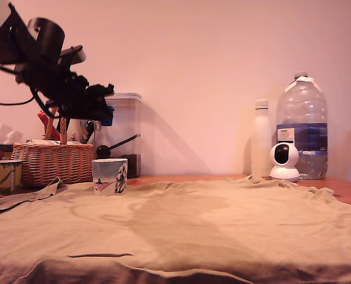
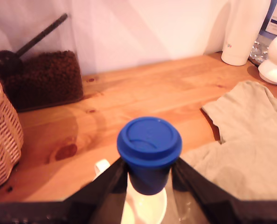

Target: Pick up the coffee capsules on the table and drop them inside the coffee cup

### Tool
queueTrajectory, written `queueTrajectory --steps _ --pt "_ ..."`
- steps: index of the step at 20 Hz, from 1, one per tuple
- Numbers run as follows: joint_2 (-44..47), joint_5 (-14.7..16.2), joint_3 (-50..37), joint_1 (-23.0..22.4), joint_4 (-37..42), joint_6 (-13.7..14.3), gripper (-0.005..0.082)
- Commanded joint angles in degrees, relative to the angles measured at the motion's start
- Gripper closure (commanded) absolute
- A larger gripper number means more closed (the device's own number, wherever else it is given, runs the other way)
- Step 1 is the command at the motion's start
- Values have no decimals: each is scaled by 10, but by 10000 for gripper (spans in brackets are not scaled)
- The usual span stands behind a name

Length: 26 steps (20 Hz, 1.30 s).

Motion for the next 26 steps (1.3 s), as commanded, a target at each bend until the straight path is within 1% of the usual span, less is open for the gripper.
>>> queueTrajectory --steps 1,7,12,20,26 --pt "2 0 9 0 -14 0 605" --pt "50 -3 69 2 -88 -1 604" --pt "87 -4 140 3 -175 -1 604" --pt "153 -4 226 9 -271 -1 604" --pt "169 -4 233 11 -292 0 604"
